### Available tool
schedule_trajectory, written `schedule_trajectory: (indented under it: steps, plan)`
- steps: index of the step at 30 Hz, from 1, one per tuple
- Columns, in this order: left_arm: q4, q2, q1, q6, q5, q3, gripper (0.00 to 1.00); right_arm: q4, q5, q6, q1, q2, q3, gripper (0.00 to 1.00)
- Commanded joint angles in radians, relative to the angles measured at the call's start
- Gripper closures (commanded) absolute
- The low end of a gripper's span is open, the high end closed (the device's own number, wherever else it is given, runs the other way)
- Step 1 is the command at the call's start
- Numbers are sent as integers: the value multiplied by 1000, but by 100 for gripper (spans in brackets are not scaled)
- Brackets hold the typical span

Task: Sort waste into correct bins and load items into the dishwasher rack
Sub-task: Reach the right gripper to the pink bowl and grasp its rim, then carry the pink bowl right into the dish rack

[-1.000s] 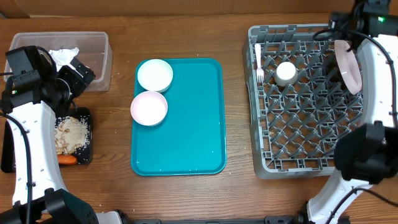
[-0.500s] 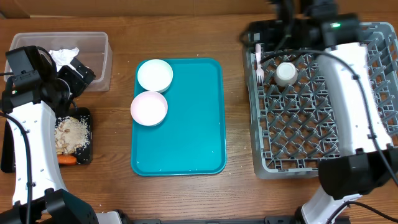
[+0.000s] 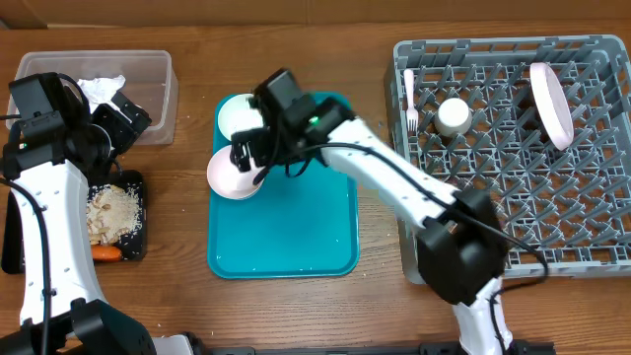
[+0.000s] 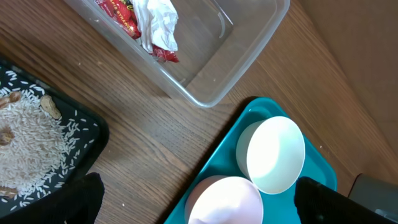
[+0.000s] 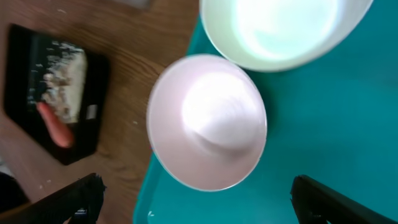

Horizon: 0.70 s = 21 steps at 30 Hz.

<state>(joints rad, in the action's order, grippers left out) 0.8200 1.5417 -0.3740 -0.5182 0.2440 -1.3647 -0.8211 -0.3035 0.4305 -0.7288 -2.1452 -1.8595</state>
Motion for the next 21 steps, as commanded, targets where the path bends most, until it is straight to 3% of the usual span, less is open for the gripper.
schedule_trajectory:
  steps: [1, 4, 5, 6, 9, 10, 16, 21]
  plan:
    - [-1, 5, -5, -5, 8, -6, 0, -2, 42, 98, -5, -51, 1, 0]
    - [-1, 5, -5, -5, 8, -6, 0, -7, 41, 100, -6, -93, 1, 6]
    - [-1, 5, -5, -5, 8, -6, 0, -11, 41, 102, -6, -107, 1, 14]
    - [-1, 5, -5, -5, 8, -6, 0, -14, 41, 102, -6, -118, 1, 35]
    - [-1, 5, -5, -5, 8, -6, 0, -18, 42, 120, -6, -131, 1, 64]
    - [-1, 5, -5, -5, 8, -6, 0, -18, 42, 125, -6, -134, 1, 69]
    - [-1, 5, -5, -5, 8, -6, 0, -26, 41, 124, -10, -140, 1, 69]
    - [-1, 5, -5, -5, 8, -6, 0, -32, 41, 125, -25, -144, 2, 90]
